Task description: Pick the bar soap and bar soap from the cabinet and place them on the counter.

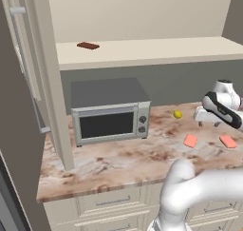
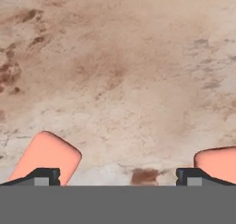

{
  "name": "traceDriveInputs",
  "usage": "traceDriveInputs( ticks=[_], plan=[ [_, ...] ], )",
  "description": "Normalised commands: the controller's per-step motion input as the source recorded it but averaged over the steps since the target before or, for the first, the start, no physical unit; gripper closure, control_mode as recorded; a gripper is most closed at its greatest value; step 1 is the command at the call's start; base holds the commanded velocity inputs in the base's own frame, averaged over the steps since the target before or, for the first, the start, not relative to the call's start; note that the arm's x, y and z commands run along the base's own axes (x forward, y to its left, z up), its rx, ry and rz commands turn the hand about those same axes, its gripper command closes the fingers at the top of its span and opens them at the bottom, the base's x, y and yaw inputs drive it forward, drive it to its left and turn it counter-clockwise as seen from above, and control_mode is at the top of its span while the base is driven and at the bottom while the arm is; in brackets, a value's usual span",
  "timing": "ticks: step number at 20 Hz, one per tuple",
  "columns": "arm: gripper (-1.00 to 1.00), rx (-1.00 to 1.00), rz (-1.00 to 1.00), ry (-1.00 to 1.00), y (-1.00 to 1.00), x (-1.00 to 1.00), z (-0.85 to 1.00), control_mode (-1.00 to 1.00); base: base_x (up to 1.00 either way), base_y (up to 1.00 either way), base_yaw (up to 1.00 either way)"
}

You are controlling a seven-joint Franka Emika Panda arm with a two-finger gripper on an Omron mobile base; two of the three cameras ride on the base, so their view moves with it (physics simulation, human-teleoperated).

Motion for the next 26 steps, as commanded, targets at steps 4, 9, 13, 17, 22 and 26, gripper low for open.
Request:
traceDriveInputs(
  ticks=[4,9,13,17,22,26],
  plan=[
    [-1.0,-0.02,-0.09,-0.19,0.12,-0.56,0.14,-1.0,0.0,0.0,0.0],
    [-1.0,-0.01,-0.12,-0.2,0.02,-0.61,0.41,-1.0,0.0,0.0,0.0],
    [-1.0,-0.01,-0.1,-0.21,0.0,-0.63,0.67,-1.0,0.0,0.0,0.0],
    [-1.0,-0.06,-0.07,-0.17,0.03,-0.64,0.83,-1.0,0.0,0.0,0.0],
    [-1.0,-0.13,-0.04,-0.13,0.11,-0.59,0.91,-1.0,0.0,0.0,0.0],
    [-1.0,-0.13,-0.04,-0.15,0.2,-0.47,0.91,-1.0,0.0,0.0,0.0]
  ],
)
